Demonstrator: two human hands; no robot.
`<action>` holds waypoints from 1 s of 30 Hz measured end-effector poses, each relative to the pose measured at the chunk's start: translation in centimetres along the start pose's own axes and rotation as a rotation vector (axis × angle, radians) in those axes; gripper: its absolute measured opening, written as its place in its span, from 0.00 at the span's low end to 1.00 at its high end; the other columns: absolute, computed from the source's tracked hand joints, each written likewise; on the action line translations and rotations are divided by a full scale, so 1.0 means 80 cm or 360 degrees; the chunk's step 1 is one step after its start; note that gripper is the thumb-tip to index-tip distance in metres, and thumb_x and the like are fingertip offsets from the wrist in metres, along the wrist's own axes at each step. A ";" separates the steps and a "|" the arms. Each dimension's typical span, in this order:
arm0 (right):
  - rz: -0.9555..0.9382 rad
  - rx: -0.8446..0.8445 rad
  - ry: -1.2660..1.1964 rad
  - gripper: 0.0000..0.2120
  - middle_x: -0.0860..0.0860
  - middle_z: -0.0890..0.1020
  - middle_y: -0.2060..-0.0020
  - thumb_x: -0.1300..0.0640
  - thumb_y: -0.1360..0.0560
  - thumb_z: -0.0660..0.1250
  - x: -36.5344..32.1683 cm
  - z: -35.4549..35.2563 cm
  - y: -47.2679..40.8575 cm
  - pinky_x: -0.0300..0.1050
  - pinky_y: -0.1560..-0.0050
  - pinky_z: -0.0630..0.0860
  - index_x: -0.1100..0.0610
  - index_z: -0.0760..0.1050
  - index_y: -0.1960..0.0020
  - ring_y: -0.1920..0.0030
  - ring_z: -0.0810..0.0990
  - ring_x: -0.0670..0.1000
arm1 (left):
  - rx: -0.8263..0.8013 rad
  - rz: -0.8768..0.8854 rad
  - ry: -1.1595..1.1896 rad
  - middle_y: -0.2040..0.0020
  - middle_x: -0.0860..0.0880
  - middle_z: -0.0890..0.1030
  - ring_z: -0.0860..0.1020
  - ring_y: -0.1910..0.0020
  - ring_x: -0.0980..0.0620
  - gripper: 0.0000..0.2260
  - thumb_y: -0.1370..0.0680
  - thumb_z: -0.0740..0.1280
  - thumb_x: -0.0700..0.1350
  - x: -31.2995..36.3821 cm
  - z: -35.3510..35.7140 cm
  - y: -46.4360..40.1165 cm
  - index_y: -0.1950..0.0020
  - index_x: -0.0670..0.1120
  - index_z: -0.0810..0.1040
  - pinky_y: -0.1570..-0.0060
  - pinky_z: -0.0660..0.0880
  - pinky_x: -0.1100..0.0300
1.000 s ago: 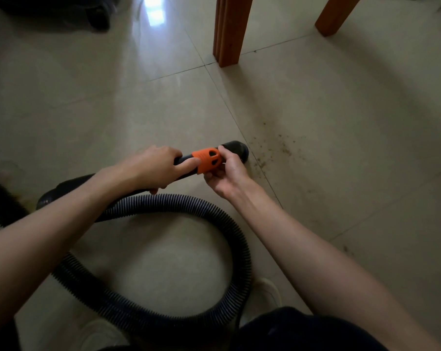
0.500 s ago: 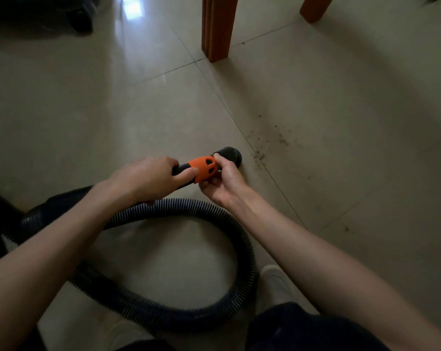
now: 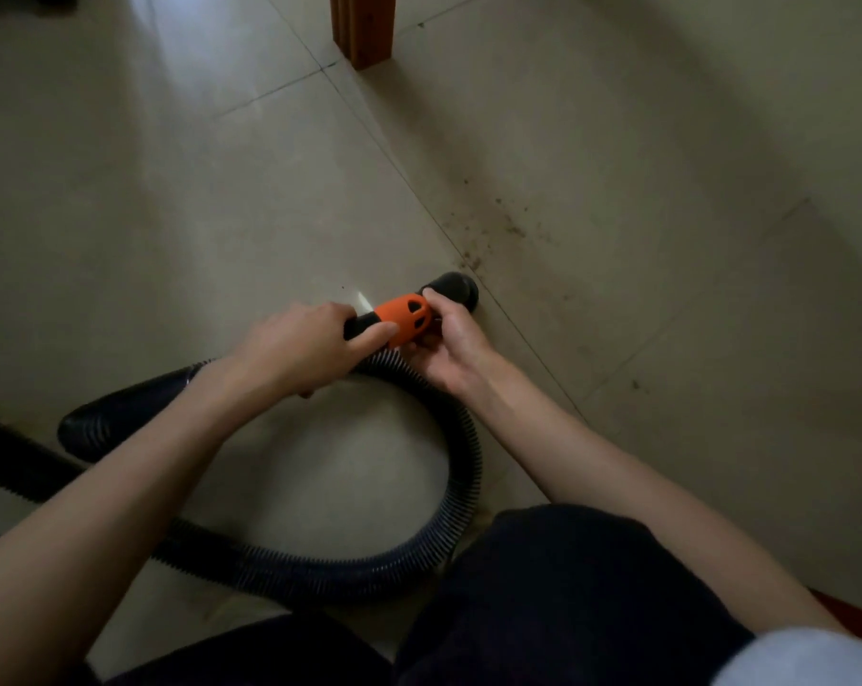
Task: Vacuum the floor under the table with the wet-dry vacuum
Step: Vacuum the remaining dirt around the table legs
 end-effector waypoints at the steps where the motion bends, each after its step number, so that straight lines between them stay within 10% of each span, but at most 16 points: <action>1: -0.0023 -0.0007 -0.0024 0.08 0.55 0.74 0.64 0.53 0.20 0.60 -0.003 0.004 -0.004 0.35 0.77 0.69 0.58 0.70 0.52 0.67 0.72 0.49 | 0.0027 0.0014 -0.0022 0.71 0.50 0.76 0.78 0.76 0.51 0.20 0.23 0.54 0.64 0.001 -0.005 -0.003 0.64 0.50 0.68 0.69 0.71 0.62; 6: -0.0108 -0.0014 -0.0165 0.20 0.59 0.77 0.50 0.52 0.21 0.61 0.005 0.005 -0.025 0.43 0.66 0.76 0.63 0.70 0.35 0.60 0.76 0.52 | 0.0124 -0.0017 -0.0160 0.70 0.49 0.74 0.74 0.73 0.51 0.22 0.23 0.52 0.65 0.003 -0.006 -0.006 0.61 0.48 0.69 0.67 0.69 0.59; 12: -0.0141 0.0005 -0.0254 0.17 0.59 0.75 0.50 0.50 0.22 0.63 -0.005 -0.013 -0.044 0.53 0.50 0.75 0.61 0.72 0.40 0.52 0.76 0.57 | 0.0201 0.0026 -0.0092 0.64 0.46 0.77 0.79 0.64 0.44 0.23 0.23 0.51 0.66 0.031 0.016 -0.005 0.59 0.48 0.71 0.59 0.77 0.53; 30: -0.0201 0.0054 0.0091 0.20 0.59 0.77 0.50 0.51 0.23 0.64 -0.026 0.022 -0.044 0.49 0.56 0.76 0.61 0.71 0.35 0.55 0.77 0.56 | 0.0267 -0.0130 0.0106 0.71 0.47 0.77 0.76 0.77 0.52 0.21 0.21 0.52 0.61 0.013 0.003 -0.016 0.60 0.46 0.71 0.67 0.72 0.59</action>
Point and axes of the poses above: each hand's wrist, its own y-axis away from the middle knuckle, its own z-axis out of the palm, x = y × z, the point moved 6 cm from there along -y, towards the middle knuckle
